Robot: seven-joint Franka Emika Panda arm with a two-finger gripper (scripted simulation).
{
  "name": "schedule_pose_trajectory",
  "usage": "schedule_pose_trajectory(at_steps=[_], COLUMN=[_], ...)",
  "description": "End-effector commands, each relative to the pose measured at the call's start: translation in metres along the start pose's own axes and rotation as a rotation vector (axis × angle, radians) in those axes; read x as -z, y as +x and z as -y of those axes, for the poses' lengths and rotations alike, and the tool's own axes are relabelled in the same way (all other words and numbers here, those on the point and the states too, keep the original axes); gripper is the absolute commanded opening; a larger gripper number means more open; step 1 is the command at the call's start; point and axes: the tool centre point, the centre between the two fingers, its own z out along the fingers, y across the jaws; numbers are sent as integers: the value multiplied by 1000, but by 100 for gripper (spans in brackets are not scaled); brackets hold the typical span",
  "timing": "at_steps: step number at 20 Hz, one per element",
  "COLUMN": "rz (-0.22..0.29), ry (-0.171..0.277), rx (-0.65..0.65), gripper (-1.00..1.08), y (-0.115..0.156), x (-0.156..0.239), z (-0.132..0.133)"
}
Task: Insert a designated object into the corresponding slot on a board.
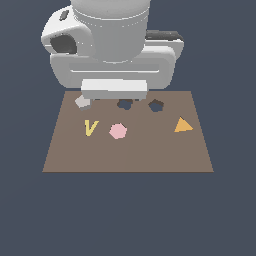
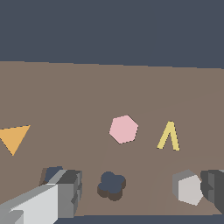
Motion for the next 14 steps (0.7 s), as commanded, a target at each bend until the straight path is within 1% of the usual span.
schedule_pose_trajectory(at_steps=[1,7,14], rz=[0,0,-1], ry=[0,1,3], rx=[0,22,104], gripper=[100,100,100], y=[0,-3,-14], x=[0,-2,-10], z=[0,-1,-4])
